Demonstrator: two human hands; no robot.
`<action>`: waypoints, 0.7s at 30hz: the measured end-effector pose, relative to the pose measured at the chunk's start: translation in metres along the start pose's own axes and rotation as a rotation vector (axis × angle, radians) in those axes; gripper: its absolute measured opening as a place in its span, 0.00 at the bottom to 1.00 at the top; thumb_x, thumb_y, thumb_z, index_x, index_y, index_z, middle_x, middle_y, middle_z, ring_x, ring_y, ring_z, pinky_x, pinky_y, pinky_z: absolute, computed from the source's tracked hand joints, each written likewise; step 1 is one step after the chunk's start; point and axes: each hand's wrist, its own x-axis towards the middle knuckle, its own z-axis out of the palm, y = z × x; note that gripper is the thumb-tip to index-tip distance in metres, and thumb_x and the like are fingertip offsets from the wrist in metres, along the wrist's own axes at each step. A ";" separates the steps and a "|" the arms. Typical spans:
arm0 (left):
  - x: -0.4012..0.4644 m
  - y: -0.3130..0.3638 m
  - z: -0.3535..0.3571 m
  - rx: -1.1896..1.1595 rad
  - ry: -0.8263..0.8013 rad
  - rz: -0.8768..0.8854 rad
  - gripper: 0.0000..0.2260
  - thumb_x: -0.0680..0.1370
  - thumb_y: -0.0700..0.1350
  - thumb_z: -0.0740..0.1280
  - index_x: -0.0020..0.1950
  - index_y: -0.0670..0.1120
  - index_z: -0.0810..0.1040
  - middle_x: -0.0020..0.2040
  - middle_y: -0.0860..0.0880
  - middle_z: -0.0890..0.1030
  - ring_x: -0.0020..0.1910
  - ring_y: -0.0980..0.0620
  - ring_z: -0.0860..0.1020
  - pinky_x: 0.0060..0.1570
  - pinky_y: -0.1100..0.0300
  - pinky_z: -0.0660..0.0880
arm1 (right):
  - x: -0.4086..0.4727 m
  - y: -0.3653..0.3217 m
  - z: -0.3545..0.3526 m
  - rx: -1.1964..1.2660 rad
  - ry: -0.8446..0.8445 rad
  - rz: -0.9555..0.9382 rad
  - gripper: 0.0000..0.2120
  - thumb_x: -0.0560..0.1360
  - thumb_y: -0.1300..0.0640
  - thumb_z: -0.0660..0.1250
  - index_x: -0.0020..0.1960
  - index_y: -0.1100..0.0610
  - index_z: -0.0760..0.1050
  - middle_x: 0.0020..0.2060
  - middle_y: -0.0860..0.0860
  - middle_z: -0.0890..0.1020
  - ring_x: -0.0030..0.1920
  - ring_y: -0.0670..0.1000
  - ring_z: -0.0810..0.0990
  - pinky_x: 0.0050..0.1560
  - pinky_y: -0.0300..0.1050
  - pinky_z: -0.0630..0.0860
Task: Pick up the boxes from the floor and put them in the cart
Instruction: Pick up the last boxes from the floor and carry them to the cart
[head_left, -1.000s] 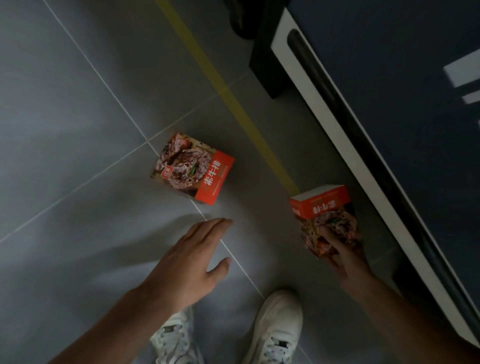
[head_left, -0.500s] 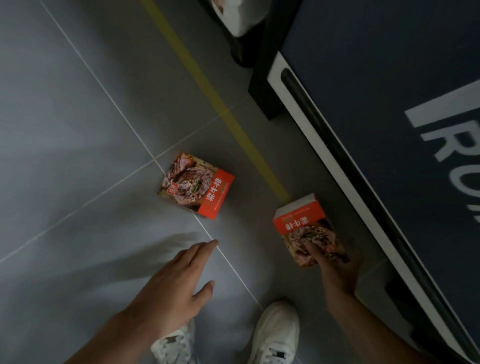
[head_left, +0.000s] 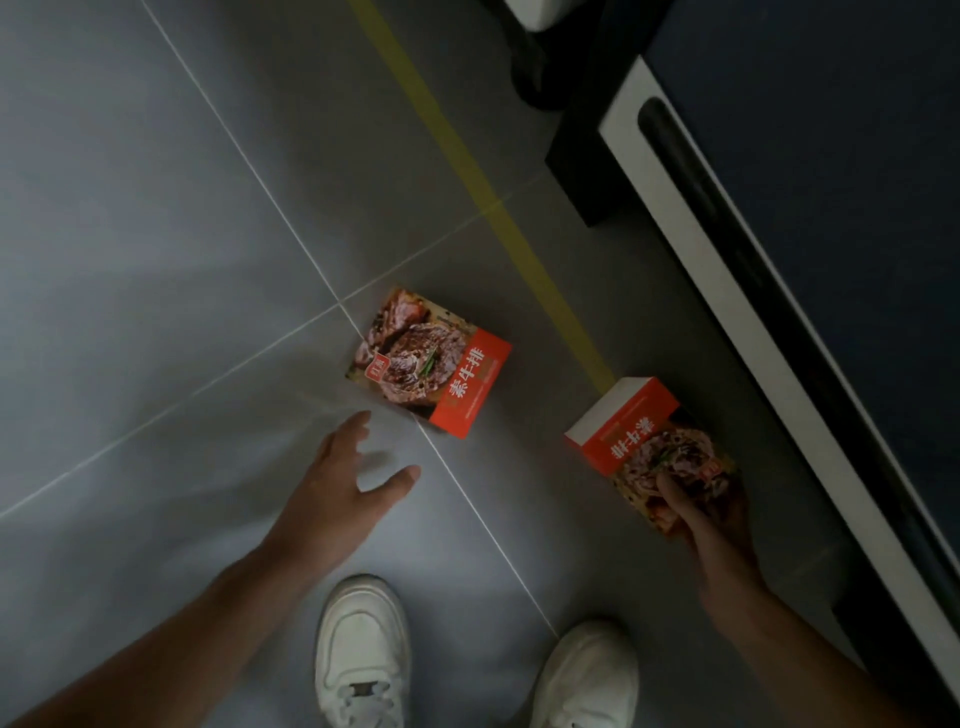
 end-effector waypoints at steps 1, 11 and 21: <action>0.006 -0.001 -0.002 -0.036 0.021 -0.025 0.41 0.67 0.60 0.77 0.76 0.52 0.65 0.70 0.51 0.71 0.65 0.50 0.75 0.64 0.51 0.73 | 0.002 0.000 0.001 -0.003 -0.003 -0.010 0.55 0.50 0.38 0.86 0.73 0.37 0.66 0.68 0.45 0.77 0.67 0.52 0.78 0.67 0.61 0.74; 0.021 0.000 0.002 -0.165 0.079 -0.118 0.40 0.69 0.59 0.77 0.77 0.51 0.64 0.73 0.50 0.67 0.67 0.50 0.72 0.59 0.58 0.70 | -0.006 -0.015 0.017 -0.190 0.001 -0.201 0.51 0.56 0.45 0.86 0.73 0.48 0.65 0.68 0.48 0.75 0.65 0.50 0.77 0.64 0.51 0.77; 0.021 0.017 -0.012 -0.234 0.040 -0.157 0.52 0.60 0.67 0.79 0.78 0.53 0.60 0.75 0.51 0.64 0.68 0.52 0.70 0.59 0.57 0.70 | -0.039 -0.043 0.043 -0.281 -0.058 -0.433 0.45 0.57 0.58 0.86 0.67 0.44 0.68 0.68 0.50 0.74 0.64 0.50 0.79 0.56 0.51 0.82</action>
